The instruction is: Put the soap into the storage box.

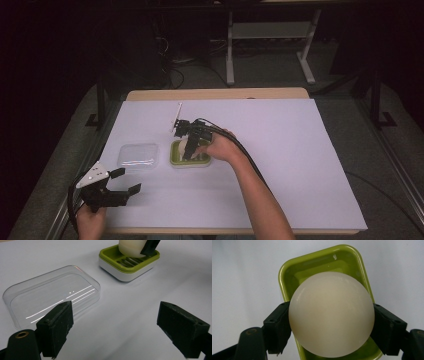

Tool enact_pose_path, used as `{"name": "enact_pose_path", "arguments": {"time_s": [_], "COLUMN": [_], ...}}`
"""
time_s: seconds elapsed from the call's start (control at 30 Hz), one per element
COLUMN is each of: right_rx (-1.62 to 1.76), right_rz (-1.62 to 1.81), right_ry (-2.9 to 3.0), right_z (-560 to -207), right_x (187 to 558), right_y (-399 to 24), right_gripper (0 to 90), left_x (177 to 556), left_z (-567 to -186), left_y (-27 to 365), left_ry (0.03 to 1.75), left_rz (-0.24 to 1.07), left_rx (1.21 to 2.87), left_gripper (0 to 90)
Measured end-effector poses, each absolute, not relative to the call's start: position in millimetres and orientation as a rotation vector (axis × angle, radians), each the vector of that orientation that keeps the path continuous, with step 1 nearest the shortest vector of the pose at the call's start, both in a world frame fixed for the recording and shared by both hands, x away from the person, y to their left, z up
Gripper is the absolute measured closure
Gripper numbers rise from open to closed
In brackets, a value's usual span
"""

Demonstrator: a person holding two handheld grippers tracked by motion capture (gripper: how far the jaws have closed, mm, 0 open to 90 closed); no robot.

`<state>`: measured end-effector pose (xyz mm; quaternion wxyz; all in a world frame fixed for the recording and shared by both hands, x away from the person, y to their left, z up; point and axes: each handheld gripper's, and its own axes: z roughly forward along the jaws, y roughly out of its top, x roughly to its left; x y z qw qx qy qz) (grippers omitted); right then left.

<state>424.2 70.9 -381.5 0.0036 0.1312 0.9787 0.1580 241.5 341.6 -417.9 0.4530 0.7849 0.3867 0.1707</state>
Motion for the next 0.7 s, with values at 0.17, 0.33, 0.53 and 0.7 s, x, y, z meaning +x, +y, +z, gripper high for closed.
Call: {"name": "enact_pose_path", "arguments": {"time_s": [0.17,0.33,0.53,0.7], "right_rx": [0.405,0.406,0.406,0.412], "right_rz": [0.488,0.472,0.469,0.463], "right_ry": [3.069,3.074,3.073,3.079], "right_z": [-382.7,-385.9,-386.3,-387.3], "right_x": [423.7,422.9,423.0,423.8], "right_y": [71.0,71.7,71.7,71.2], "right_gripper": [24.3,24.3,24.3,24.3], "left_x": [241.6,241.4,241.5,241.5], "left_z": [-417.8,-417.7,-417.9,-417.9], "left_y": [341.6,341.5,341.5,341.3], "left_ry": [0.954,0.952,0.956,0.955], "left_rz": [0.421,0.424,0.421,0.422], "left_rx": [1.937,1.937,1.937,1.937], "left_gripper": [12.8,12.8,12.8,12.8]}}
